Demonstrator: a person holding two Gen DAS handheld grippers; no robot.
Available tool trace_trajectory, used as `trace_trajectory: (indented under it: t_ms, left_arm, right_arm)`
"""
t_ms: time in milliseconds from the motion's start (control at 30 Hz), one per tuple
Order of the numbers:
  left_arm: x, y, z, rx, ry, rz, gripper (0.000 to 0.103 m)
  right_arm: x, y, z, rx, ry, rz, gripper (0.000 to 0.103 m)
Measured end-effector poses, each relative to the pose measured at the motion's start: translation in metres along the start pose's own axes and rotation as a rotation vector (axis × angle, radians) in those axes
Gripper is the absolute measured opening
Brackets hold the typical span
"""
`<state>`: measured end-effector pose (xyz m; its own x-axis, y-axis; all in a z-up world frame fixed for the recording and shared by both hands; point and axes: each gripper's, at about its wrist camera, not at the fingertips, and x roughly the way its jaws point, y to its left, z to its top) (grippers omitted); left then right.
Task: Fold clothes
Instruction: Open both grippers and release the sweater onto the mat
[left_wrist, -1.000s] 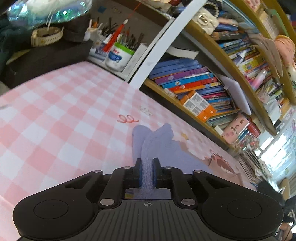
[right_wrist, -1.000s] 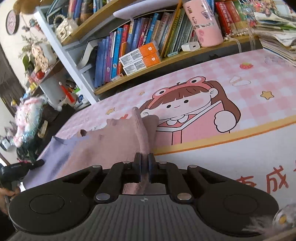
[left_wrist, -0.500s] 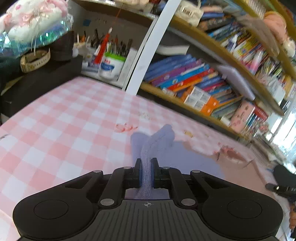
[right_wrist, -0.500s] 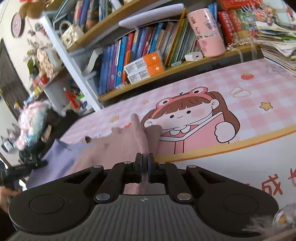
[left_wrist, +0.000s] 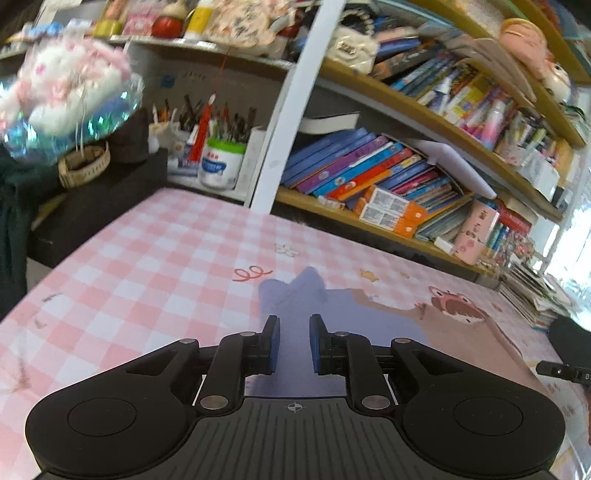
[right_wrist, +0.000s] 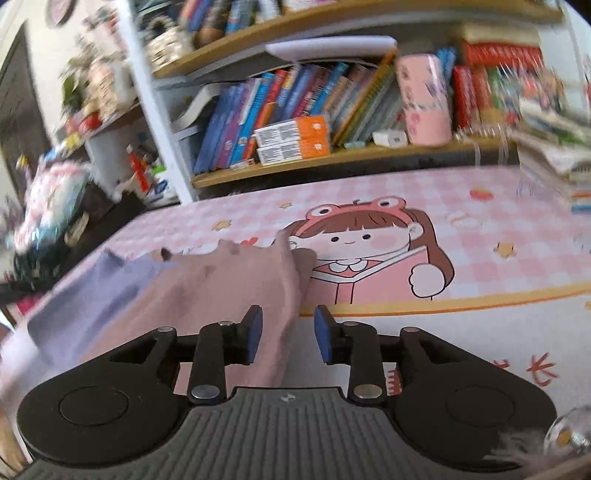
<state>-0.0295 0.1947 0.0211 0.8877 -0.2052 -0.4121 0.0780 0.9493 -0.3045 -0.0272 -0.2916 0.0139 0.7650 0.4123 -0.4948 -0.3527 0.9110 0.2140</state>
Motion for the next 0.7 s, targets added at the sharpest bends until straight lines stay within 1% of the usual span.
trace_trajectory:
  t_ms: [33, 67, 100, 133, 167, 300, 333, 367, 433, 533, 633, 700]
  left_arm:
    - [-0.006, -0.004, -0.002, 0.014, -0.007, 0.006, 0.026]
    - [-0.013, -0.008, -0.004, 0.028, -0.014, 0.012, 0.037]
    - [-0.019, -0.013, -0.006, 0.041, -0.022, 0.018, 0.044]
    - [-0.025, -0.016, -0.008, 0.054, -0.028, 0.024, 0.058]
    - [-0.031, -0.018, -0.010, 0.063, -0.032, 0.031, 0.066]
    - [-0.051, -0.026, -0.021, 0.070, -0.021, 0.049, 0.070]
    - [-0.056, -0.027, -0.025, 0.065, -0.014, 0.049, 0.073]
    - [-0.060, -0.029, -0.028, 0.061, -0.008, 0.049, 0.077]
    - [-0.067, -0.033, -0.036, 0.056, 0.008, 0.046, 0.082]
    - [-0.068, -0.041, -0.044, 0.068, 0.044, 0.071, 0.098]
    - [-0.062, -0.047, -0.050, 0.084, 0.083, 0.130, 0.099]
    - [-0.055, -0.048, -0.051, 0.067, 0.117, 0.160, 0.099]
  right_arm:
    - [-0.004, 0.004, -0.002, -0.027, -0.001, -0.005, 0.033]
    - [-0.009, 0.008, -0.005, -0.052, -0.003, -0.009, 0.034]
    - [-0.014, 0.012, -0.008, -0.078, -0.005, -0.013, 0.034]
    - [-0.019, 0.016, -0.011, -0.103, -0.006, -0.017, 0.034]
    - [-0.024, 0.020, -0.015, -0.120, -0.006, -0.013, 0.034]
    - [-0.042, 0.034, -0.030, -0.182, -0.002, 0.004, 0.037]
    - [-0.046, 0.038, -0.034, -0.196, -0.003, 0.007, 0.038]
    - [-0.049, 0.041, -0.038, -0.206, -0.007, 0.011, 0.041]
    - [-0.054, 0.047, -0.043, -0.217, -0.012, 0.032, 0.042]
    - [-0.057, 0.055, -0.050, -0.232, -0.011, 0.064, 0.043]
    - [-0.057, 0.062, -0.055, -0.251, -0.020, 0.084, 0.044]
    - [-0.057, 0.065, -0.057, -0.257, -0.032, 0.100, 0.046]
